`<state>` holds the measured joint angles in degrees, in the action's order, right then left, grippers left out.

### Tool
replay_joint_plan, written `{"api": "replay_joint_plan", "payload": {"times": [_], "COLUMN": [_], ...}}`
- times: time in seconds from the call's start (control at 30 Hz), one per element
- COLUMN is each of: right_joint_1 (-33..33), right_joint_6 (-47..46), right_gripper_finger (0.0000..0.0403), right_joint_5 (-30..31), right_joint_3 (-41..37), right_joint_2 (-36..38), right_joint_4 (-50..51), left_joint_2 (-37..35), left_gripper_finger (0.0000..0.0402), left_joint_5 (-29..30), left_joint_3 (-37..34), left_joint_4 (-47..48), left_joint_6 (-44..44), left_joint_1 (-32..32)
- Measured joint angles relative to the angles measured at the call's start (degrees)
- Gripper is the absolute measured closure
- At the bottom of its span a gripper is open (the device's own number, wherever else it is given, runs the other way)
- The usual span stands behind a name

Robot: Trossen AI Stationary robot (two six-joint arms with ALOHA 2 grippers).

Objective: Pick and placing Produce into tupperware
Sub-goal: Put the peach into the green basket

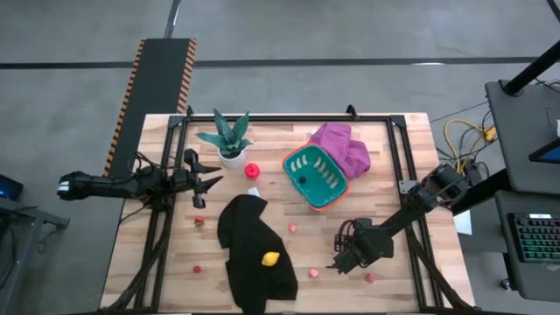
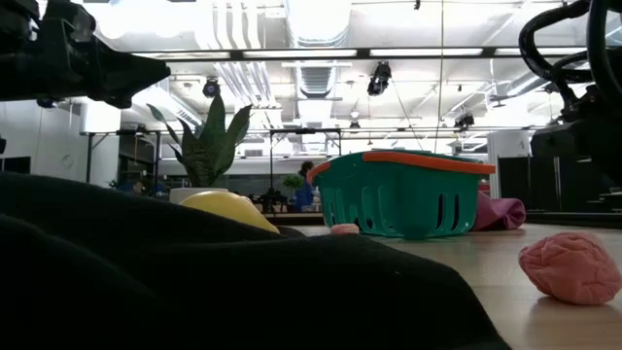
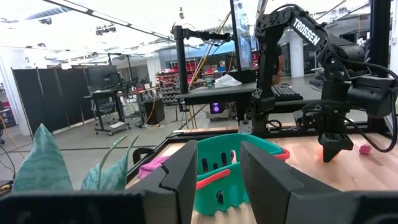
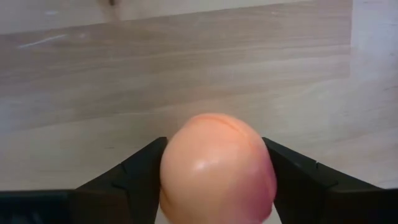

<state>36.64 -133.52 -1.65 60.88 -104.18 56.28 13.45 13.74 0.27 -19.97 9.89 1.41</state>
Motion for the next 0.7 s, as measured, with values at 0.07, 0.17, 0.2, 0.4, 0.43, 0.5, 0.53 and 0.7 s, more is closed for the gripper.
{"api": "replay_joint_plan", "payload": {"times": [0.07, 0.17, 0.2, 0.4, 0.43, 0.5, 0.53, 0.7], "right_joint_1": [0.0, 0.0, 0.0, 0.0, 0.0, 0.0, 0.0, 0.1], "right_joint_6": [0.0, 0.1, 0.1, 0.3, 0.3, 0.3, 0.3, 0.5], "right_gripper_finger": [0.0182, 0.0195, 0.0197, 0.0194, 0.0193, 0.0194, 0.0194, 0.0195], "right_joint_5": [0.0, -0.1, 0.0, -0.1, -0.1, -0.1, -0.1, -0.1], "right_joint_3": [0.0, 0.0, 0.0, 0.0, 0.0, 0.0, 0.0, 0.0], "right_joint_2": [0.0, 0.1, 0.1, 0.1, 0.1, 0.1, 0.1, 0.1], "right_joint_4": [0.0, 0.1, 0.1, 0.1, 0.0, 0.0, 0.0, 0.0], "left_joint_2": [0.1, 0.1, 0.1, 0.2, 0.2, 0.2, 0.2, 0.2], "left_gripper_finger": [0.0294, 0.0294, 0.0294, 0.0294, 0.0294, 0.0294, 0.0294, 0.0294], "left_joint_5": [0.0, 0.0, 0.0, 0.0, 0.0, 0.0, 0.0, 0.0], "left_joint_3": [0.0, 0.0, 0.0, 0.0, 0.0, 0.0, 0.0, 0.0], "left_joint_4": [0.1, 0.0, 0.0, 0.0, 0.0, 0.0, 0.0, 0.0], "left_joint_6": [0.0, 0.0, 0.0, 0.0, 0.0, 0.0, 0.0, 0.0], "left_joint_1": [0.0, 0.0, 0.0, 0.0, 0.0, 0.0, 0.0, 0.0]}}
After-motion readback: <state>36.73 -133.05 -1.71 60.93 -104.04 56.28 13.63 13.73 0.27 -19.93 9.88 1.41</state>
